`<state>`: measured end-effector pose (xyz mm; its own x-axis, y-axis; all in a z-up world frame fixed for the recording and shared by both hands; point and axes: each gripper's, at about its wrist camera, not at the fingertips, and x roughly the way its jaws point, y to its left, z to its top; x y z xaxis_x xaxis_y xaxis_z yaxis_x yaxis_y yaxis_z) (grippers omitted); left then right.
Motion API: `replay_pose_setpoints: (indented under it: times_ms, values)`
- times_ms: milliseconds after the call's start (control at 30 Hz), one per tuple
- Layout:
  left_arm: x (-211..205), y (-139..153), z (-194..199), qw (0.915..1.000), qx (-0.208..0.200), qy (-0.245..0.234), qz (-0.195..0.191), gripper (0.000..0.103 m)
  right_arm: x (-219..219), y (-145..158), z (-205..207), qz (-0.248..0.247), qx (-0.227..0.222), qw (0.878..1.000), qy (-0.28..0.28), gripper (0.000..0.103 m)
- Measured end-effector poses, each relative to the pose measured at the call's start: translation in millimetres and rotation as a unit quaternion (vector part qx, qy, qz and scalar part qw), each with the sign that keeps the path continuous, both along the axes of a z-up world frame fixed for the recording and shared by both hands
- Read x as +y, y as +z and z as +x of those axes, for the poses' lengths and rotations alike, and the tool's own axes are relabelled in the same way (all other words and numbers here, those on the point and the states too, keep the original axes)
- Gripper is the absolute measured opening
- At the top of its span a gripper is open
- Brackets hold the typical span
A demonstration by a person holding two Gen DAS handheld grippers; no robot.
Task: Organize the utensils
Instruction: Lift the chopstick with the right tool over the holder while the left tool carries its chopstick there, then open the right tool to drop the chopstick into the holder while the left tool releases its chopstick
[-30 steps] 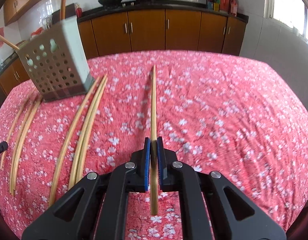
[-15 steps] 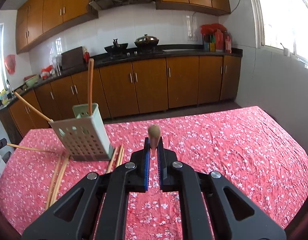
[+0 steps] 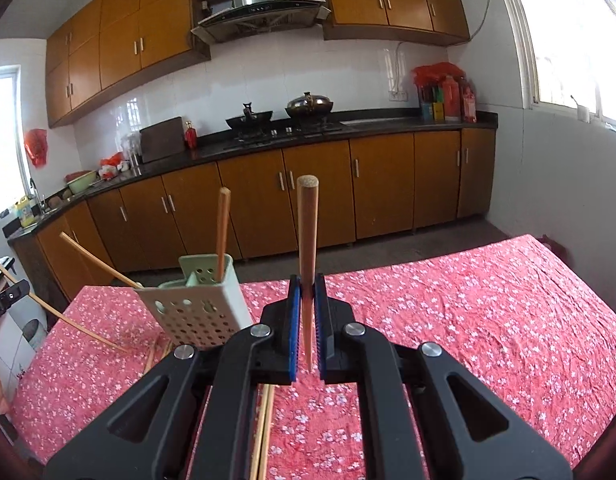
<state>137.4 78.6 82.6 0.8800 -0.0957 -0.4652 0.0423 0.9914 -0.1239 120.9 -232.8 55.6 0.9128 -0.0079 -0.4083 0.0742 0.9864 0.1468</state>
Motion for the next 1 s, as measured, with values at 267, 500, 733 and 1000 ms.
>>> replay_pose_setpoints:
  times_ms: [267, 500, 733, 1000]
  values:
    - [-17.6, 38.0, -15.7, 0.9985, -0.027, -0.045, -0.015, 0.008, 12.0, 36.2, -5.3, 0.028, -0.031, 0.998, 0.046, 0.007]
    - [-49.0, 72.8, -30.9, 0.9944, -0.064, -0.081, -0.019, 0.008, 21.7, 64.0, -4.5, 0.053, -0.056, 0.993, 0.085, 0.007]
    - [-75.0, 99.4, -21.5, 0.99, -0.109, -0.084, -0.03, 0.008, 34.7, 85.9, 6.8, 0.05, -0.088, 0.99, 0.095, 0.007]
    - [-93.2, 106.1, 27.0, 0.9879, -0.141, -0.054, -0.034, 0.008, 40.5, 83.5, 33.1, 0.042, -0.094, 0.992, 0.079, 0.007]
